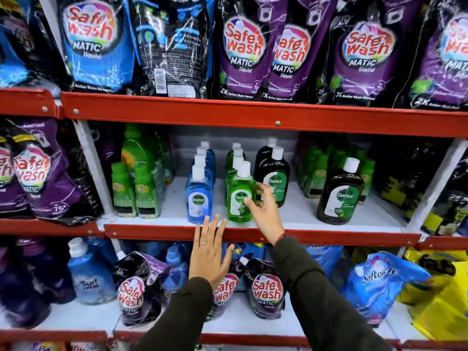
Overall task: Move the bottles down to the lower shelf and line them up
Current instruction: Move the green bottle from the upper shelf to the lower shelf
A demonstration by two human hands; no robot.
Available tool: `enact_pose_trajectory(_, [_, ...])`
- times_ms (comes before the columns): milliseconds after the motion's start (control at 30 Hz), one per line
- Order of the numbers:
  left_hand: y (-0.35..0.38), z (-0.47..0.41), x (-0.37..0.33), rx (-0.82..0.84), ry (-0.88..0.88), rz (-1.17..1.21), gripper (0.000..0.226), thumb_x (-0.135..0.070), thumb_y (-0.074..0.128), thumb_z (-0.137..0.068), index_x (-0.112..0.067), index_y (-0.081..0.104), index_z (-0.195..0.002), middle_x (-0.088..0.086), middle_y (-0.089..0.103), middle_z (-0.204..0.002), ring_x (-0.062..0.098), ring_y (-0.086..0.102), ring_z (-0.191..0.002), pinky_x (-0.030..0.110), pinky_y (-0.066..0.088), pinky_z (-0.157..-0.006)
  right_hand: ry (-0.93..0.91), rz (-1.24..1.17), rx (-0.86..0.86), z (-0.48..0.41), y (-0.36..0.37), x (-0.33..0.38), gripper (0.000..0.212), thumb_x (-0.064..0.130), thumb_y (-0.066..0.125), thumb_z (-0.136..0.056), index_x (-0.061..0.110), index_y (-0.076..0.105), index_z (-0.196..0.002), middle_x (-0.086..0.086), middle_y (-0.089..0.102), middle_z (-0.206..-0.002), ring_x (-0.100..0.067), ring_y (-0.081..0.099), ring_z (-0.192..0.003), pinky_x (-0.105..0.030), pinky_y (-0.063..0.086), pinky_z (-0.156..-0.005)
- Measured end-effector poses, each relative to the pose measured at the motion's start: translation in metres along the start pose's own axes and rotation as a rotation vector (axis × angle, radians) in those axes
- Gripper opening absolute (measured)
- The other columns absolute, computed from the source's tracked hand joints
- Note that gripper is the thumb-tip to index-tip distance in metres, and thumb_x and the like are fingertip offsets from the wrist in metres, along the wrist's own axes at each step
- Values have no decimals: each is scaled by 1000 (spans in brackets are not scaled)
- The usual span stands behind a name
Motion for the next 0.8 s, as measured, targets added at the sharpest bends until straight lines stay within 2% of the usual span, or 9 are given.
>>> enact_pose_trajectory(100, [3,0,4,9,9,0,68,-45,37,-100,-19,15,-160,5,13,-169,23,2,-158,46,4,-126,1,33,14,-6,8,-8,45,6,60,-93,7,41,-134,-9,58,-126,-18,58,-117,-26,53,-95])
enact_pose_trajectory(167, [3,0,5,14,13,5,68,-45,37,-100,-21,15,-160,5,13,-169,23,2,-158,45,4,-126,16,43,21,-8,11,-15,44,6,60,-93,7,42,-133,-4,59,-121,-3,59,-111,-34,51,-100])
enact_pose_trajectory(267, [3,0,5,19,10,2,67,-44,39,-100,-20,18,-159,5,18,-169,24,6,-157,45,4,-126,23,29,29,-8,14,-22,44,4,59,-93,5,41,-133,2,58,-117,17,57,-101,-21,52,-93])
enact_pose_trajectory(333, [3,-1,5,23,4,0,66,-44,39,-100,-21,20,-158,5,18,-168,24,6,-157,45,3,-127,15,23,30,-9,15,-27,44,4,59,-94,6,40,-133,3,58,-118,21,56,-100,-14,51,-89])
enact_pose_trajectory(400, [1,0,5,30,-1,3,65,-45,39,-100,-22,20,-158,4,20,-168,23,6,-157,44,3,-127,4,13,36,-10,16,-28,44,5,59,-93,8,41,-133,0,59,-121,15,57,-104,-12,51,-89])
enact_pose_trajectory(500, [-2,0,4,26,1,19,63,-45,38,-100,-22,22,-156,4,24,-166,23,10,-157,43,5,-127,-2,-10,38,-8,16,-27,45,5,59,-93,10,41,-134,-8,58,-129,-5,57,-113,-10,51,-87])
enact_pose_trajectory(600, [-4,0,3,15,1,10,62,-46,36,-100,-22,24,-155,4,27,-165,23,13,-156,43,5,-127,-5,-48,21,-2,8,-22,53,7,62,-92,12,40,-140,1,53,-134,-4,53,-119,-14,50,-93])
enact_pose_trajectory(667, [-4,1,3,7,2,10,61,-46,35,-100,-22,25,-155,4,29,-164,23,15,-156,42,4,-127,-27,-52,-74,2,-11,-18,54,13,65,-91,18,42,-140,0,52,-139,-11,54,-121,-23,48,-97])
enact_pose_trajectory(800, [-4,1,3,4,1,15,61,-47,33,-100,-21,27,-154,5,31,-163,24,16,-155,43,4,-127,-109,-10,-420,8,-81,-15,44,20,69,-88,21,51,-128,-1,58,-130,-17,56,-117,-36,49,-97])
Point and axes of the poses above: each hand's wrist, its own z-axis away from the middle knuckle, its own y-axis out of the palm, x = y × z, the point moved 6 cm from there along -z, towards the middle knuckle
